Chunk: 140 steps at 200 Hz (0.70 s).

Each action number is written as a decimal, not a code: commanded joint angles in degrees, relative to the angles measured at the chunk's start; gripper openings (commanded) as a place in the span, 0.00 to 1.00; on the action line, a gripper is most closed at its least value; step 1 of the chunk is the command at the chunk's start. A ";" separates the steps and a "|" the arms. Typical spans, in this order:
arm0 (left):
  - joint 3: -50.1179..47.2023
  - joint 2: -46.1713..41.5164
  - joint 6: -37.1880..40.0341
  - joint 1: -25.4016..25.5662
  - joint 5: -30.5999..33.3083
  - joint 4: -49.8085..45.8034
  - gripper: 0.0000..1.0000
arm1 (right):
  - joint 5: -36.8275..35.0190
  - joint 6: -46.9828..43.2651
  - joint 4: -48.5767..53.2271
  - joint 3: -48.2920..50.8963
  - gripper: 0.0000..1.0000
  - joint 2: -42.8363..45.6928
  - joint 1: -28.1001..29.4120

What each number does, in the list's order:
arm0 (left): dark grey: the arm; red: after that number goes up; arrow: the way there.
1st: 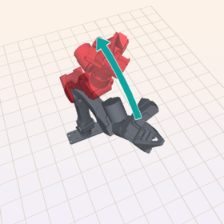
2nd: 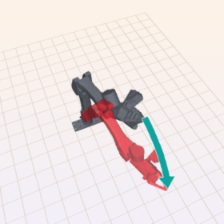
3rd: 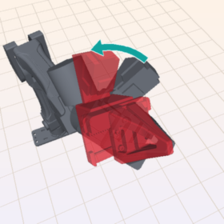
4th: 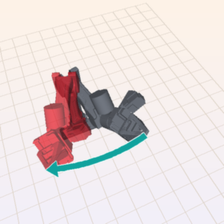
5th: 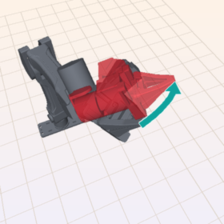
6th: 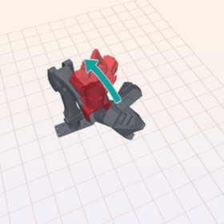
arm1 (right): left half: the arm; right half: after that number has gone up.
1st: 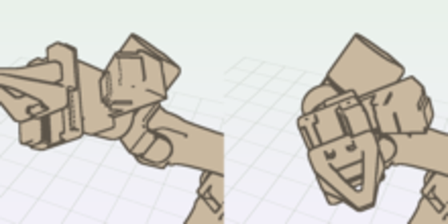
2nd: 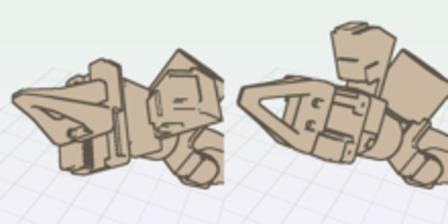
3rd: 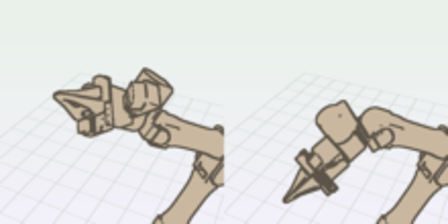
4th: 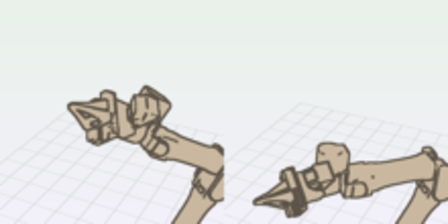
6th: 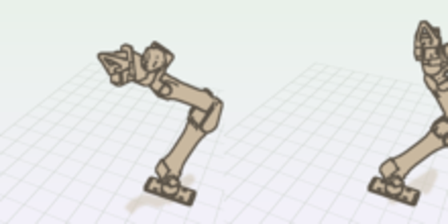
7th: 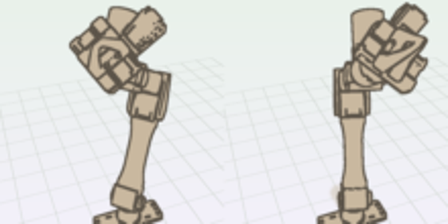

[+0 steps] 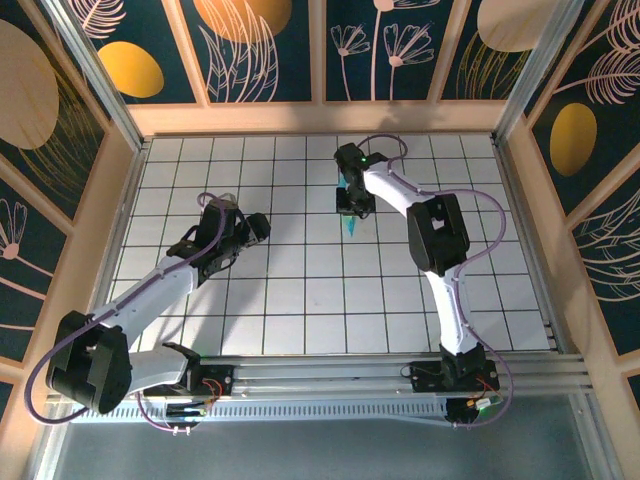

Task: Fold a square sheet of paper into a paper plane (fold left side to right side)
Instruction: Place the paper plane at the top-center of the table.

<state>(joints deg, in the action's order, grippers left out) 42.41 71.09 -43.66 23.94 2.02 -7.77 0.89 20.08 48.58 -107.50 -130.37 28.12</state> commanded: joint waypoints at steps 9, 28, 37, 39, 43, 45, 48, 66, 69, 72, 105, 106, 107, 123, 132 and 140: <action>0.48 1.65 0.78 0.05 -0.67 -0.59 0.73 | -1.09 -1.33 1.90 -0.65 0.05 -1.81 -0.68; 0.65 2.27 0.53 0.05 -1.22 -0.31 0.74 | -0.97 -1.42 1.37 -0.12 0.06 -2.24 -1.05; 0.76 2.44 0.44 0.05 -1.36 -0.23 0.74 | -1.10 -1.44 1.26 0.12 0.07 -2.34 -1.21; 0.72 2.53 0.42 0.05 -1.39 -0.23 0.74 | -1.14 -1.38 1.21 0.22 0.08 -2.35 -1.18; 0.66 2.60 0.36 0.07 -1.45 -0.15 0.74 | -1.23 -1.36 1.11 0.27 0.09 -2.29 -1.29; 0.70 2.57 0.40 0.06 -1.48 -0.10 0.74 | -1.24 -1.36 1.02 0.36 0.09 -2.27 -1.24; 0.66 2.61 0.27 0.05 -1.61 -0.06 0.74 | -1.24 -1.35 0.95 0.41 0.10 -2.26 -1.29; 0.58 2.91 0.13 0.05 -1.84 0.12 0.74 | -1.33 -1.35 0.49 0.91 0.13 -2.26 -1.39; 0.64 2.96 0.08 0.05 -1.91 0.12 0.74 | -1.33 -1.35 0.45 0.96 0.13 -2.26 -1.34; 0.65 3.04 0.13 0.05 -1.93 0.12 0.74 | -1.32 -1.28 0.39 1.02 0.14 -2.28 -1.37; 0.66 3.34 0.03 0.05 -2.02 0.26 0.74 | -1.41 -1.27 -0.14 1.67 0.18 -2.35 -1.40; 0.66 3.35 0.00 0.05 -2.02 0.28 0.74 | -1.41 -1.27 -0.15 1.68 0.18 -2.35 -1.36; 0.65 3.35 -0.05 0.05 -2.02 0.29 0.74 | -1.41 -1.27 -0.15 1.72 0.18 -2.35 -1.33; 0.77 3.38 -0.07 0.05 -2.05 0.30 0.74 | -1.54 -1.27 -0.23 2.01 0.20 -2.30 -1.40; 0.66 3.43 -0.02 0.05 -2.02 0.30 0.74 | -1.54 -1.27 -0.32 2.25 0.22 -2.29 -1.39; 0.75 3.40 -0.03 0.05 -2.02 0.23 0.75 | -1.59 -1.22 -0.41 2.38 0.22 -2.35 -1.39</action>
<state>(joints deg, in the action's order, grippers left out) 42.41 74.02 -43.70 23.94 0.49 -7.68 0.84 19.38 48.07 -106.21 -131.48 27.09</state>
